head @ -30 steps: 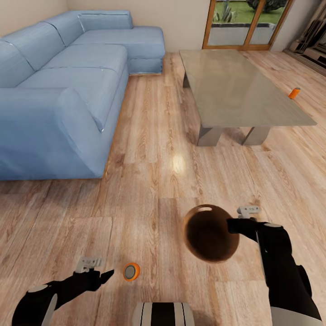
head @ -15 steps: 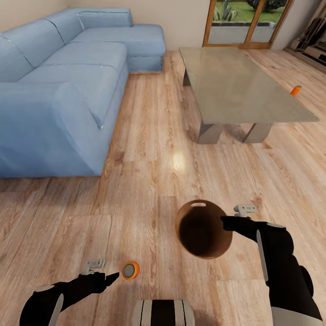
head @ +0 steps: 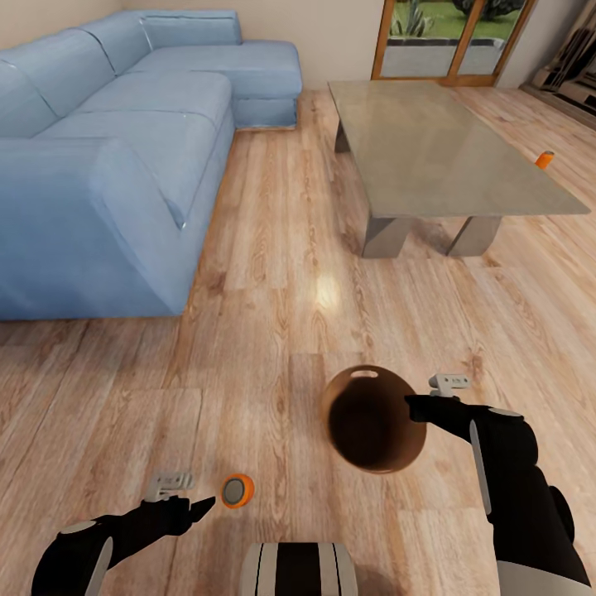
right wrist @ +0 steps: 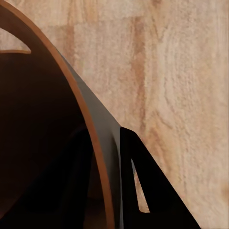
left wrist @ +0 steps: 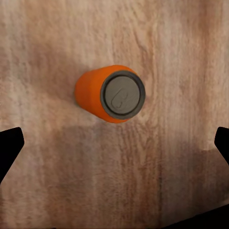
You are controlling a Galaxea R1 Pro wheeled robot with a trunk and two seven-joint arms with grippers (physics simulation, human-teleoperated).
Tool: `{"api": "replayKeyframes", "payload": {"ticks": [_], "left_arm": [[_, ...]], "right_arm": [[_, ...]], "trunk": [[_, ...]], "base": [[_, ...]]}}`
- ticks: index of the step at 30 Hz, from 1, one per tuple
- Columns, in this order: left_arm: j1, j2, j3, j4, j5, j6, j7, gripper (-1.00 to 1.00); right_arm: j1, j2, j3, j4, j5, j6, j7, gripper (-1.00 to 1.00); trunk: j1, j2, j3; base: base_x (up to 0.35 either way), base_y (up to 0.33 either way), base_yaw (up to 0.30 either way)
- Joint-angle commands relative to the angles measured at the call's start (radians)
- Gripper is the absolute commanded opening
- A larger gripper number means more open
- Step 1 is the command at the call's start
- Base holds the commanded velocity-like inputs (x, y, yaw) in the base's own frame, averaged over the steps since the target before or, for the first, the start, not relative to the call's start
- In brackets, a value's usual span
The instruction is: Put the three can of soda from the living room inside the tash can in the kitchen.
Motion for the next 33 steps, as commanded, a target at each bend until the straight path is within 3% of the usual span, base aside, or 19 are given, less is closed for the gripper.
{"api": "replayKeyframes", "payload": {"ticks": [1, 22, 33], "left_arm": [[0.000, 0.000, 0.000, 0.000, 0.000, 0.000, 0.000, 1.00], [0.000, 0.000, 0.003, 0.000, 0.000, 0.002, -0.002, 1.00], [0.000, 0.003, 0.003, 0.000, -0.001, -0.001, 0.000, 1.00]], "right_arm": [[0.000, 0.000, 0.000, 0.000, -0.016, 0.004, 0.001, -1.00], [0.000, -0.005, 0.000, 0.000, -0.016, 0.004, -0.001, -1.00], [0.000, -0.007, 0.000, 0.000, -0.016, 0.004, -0.001, -1.00]], "trunk": [[0.000, 0.000, 0.000], [0.000, 0.000, 0.000], [0.011, -0.016, -0.033]], "base": [[0.000, 0.000, 0.000], [0.000, 0.000, 0.000], [0.000, 0.000, 0.000]]}}
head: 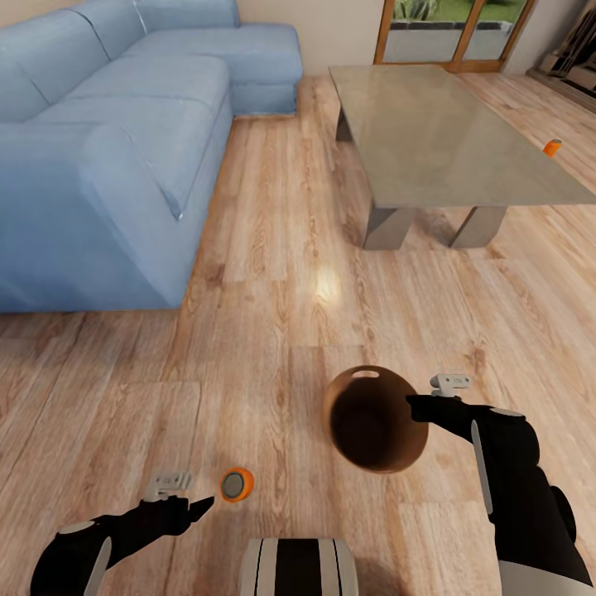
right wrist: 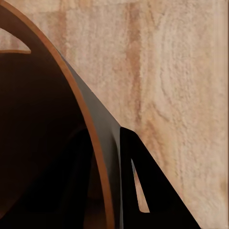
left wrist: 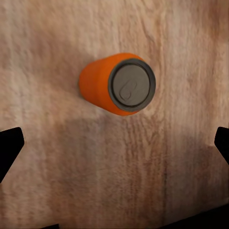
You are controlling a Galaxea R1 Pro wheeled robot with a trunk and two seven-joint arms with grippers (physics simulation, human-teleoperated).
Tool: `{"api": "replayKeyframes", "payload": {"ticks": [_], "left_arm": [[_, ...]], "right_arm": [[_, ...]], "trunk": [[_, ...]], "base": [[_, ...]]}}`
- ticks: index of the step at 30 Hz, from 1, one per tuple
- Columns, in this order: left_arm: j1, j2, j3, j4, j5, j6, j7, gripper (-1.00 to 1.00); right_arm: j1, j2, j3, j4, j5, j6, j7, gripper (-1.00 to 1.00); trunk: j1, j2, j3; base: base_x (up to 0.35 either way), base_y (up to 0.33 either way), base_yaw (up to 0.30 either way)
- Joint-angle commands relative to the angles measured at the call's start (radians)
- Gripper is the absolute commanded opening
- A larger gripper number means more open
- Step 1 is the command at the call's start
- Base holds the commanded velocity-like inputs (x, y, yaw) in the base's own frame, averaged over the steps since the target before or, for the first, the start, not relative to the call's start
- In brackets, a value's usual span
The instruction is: Put the three can of soda from the living room inside the tash can in the kitchen.
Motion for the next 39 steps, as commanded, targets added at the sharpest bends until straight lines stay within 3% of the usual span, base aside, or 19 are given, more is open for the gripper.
{"api": "replayKeyframes", "payload": {"ticks": [1, 12, 19, 39], "left_arm": [[0.000, 0.002, 0.000, 0.000, 0.000, 0.000, 0.000, 1.00], [0.000, 0.010, -0.004, 0.000, 0.000, -0.003, -0.002, 1.00], [0.000, 0.042, -0.005, 0.001, 0.000, -0.001, -0.006, 1.00], [0.000, 0.042, -0.002, 0.002, 0.007, -0.002, -0.007, 1.00]], "right_arm": [[0.000, 0.000, 0.001, 0.000, -0.022, 0.006, 0.002, -1.00], [0.000, 0.001, 0.001, 0.000, -0.022, 0.007, 0.003, -1.00], [0.000, 0.001, 0.001, 0.000, -0.022, 0.009, 0.003, -1.00], [0.000, 0.001, -0.001, 0.000, -0.020, 0.009, 0.001, -1.00]], "trunk": [[0.000, 0.000, 0.000], [0.000, 0.000, 0.000], [0.000, 0.000, 0.000], [0.000, 0.000, 0.000]], "base": [[0.000, 0.000, 0.000], [0.000, 0.000, 0.000], [0.000, 0.000, 0.000], [0.000, 0.000, -0.015]]}}
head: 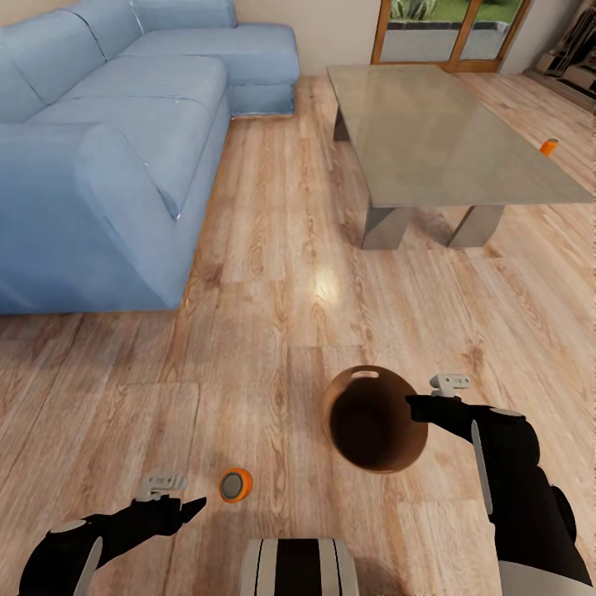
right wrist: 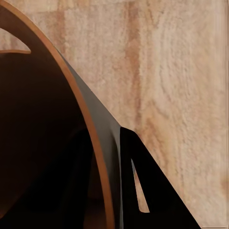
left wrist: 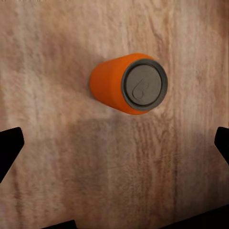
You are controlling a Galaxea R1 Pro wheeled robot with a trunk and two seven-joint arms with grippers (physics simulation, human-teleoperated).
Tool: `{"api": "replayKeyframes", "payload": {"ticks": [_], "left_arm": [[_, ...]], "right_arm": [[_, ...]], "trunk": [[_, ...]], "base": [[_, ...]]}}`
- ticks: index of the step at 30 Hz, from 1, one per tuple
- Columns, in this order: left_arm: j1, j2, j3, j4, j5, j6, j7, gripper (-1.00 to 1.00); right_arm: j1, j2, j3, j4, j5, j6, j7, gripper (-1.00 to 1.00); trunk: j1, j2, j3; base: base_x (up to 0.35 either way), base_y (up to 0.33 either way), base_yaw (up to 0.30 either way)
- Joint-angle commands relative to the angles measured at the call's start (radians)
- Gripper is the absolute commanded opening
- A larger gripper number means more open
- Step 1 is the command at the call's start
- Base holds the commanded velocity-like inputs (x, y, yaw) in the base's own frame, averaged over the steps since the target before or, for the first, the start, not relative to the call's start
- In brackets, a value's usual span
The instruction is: Put the three can of soda from the living room inside the tash can in the kitchen.
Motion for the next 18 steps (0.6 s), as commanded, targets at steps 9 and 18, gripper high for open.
{"api": "replayKeyframes", "payload": {"ticks": [9, 18], "left_arm": [[0.000, 0.002, -0.001, 0.000, 0.001, 0.000, 0.000, 1.00], [0.000, 0.001, 0.000, 0.000, 0.002, 0.000, 0.001, 1.00]], "right_arm": [[0.000, -0.002, -0.003, 0.000, -0.009, 0.003, -0.001, -1.00], [0.000, -0.002, -0.004, 0.000, -0.009, 0.004, -0.001, -1.00]], "trunk": [[0.000, 0.000, 0.000], [0.000, 0.000, 0.000]], "base": [[0.000, 0.000, -0.125], [0.000, 0.000, -0.058]]}}
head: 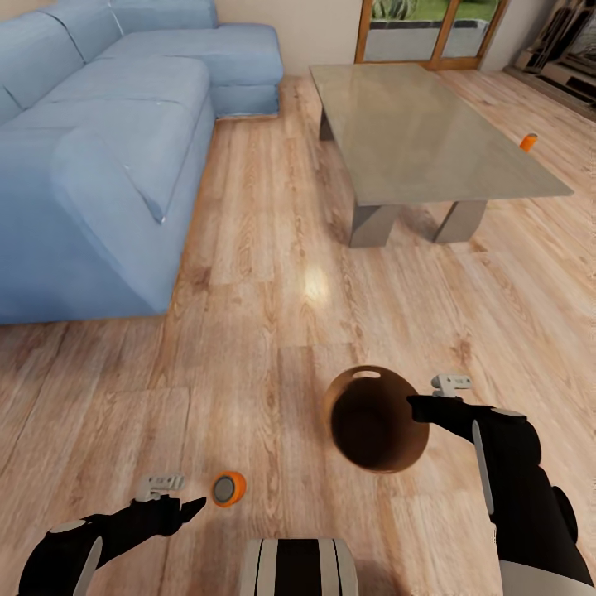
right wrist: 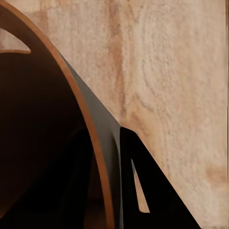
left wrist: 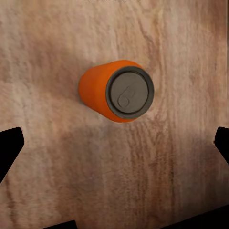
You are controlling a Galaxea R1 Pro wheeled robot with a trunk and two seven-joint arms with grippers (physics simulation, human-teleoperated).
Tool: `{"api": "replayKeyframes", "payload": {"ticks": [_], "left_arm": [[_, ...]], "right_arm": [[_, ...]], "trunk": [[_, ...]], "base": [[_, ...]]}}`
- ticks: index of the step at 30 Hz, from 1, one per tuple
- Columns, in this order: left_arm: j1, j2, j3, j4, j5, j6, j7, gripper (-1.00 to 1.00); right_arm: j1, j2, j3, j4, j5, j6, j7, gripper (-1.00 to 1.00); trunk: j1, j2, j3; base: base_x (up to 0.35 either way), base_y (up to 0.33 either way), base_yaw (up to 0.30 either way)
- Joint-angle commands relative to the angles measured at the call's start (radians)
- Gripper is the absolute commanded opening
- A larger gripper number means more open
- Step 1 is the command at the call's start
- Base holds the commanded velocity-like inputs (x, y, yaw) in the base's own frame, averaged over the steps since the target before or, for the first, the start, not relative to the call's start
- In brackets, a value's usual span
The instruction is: Put the three can of soda from the living room inside the tash can in the kitchen.
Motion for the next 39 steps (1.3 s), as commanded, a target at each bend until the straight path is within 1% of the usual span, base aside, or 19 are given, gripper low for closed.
{"api": "replayKeyframes", "payload": {"ticks": [1, 11, 25, 26, 27, 30, 35, 39], "left_arm": [[0.000, 0.000, 0.000, 0.000, 0.000, 0.000, 0.000, 1.00], [0.000, -0.001, 0.000, 0.000, 0.001, 0.000, -0.001, 1.00], [0.000, 0.000, -0.001, 0.000, 0.001, 0.000, 0.000, 1.00], [-0.006, 0.006, 0.003, 0.006, 0.006, -0.006, 0.006, 1.00], [-0.008, 0.011, 0.007, 0.011, 0.010, -0.012, 0.007, 1.00], [0.004, 0.022, 0.015, 0.005, 0.008, -0.016, -0.010, 1.00], [0.005, 0.026, 0.017, 0.000, 0.008, -0.038, -0.035, 1.00], [0.005, 0.026, 0.017, 0.000, 0.008, -0.042, -0.036, 1.00]], "right_arm": [[0.000, 0.000, -0.001, 0.000, -0.009, 0.002, 0.000, -1.00], [0.000, 0.000, -0.005, 0.000, -0.009, 0.003, -0.001, -1.00], [0.000, -0.003, -0.005, 0.000, -0.006, 0.001, -0.002, -1.00], [0.000, -0.002, -0.001, 0.000, 0.013, 0.003, -0.001, -1.00], [0.000, -0.002, -0.001, 0.000, 0.015, 0.007, -0.001, -1.00], [0.000, -0.002, -0.002, 0.000, 0.048, 0.012, -0.001, -1.00], [0.000, -0.009, -0.002, 0.000, 0.106, 0.015, 0.000, -1.00], [0.000, -0.010, -0.001, 0.000, 0.148, 0.016, 0.001, -1.00]], "trunk": [[0.000, 0.000, 0.000], [0.000, 0.000, 0.000], [0.000, 0.000, 0.000], [0.000, 0.000, 0.000], [0.000, 0.000, 0.000], [0.000, 0.000, 0.000], [0.000, 0.000, 0.000], [0.000, 0.000, 0.000]], "base": [[0.000, 0.000, -0.228], [0.000, 0.000, -0.221], [0.000, 0.000, -0.010], [0.000, 0.000, 0.000], [0.000, 0.000, 0.000], [0.000, 0.000, 0.000], [0.000, 0.000, 0.000], [0.000, 0.000, 0.000]]}}
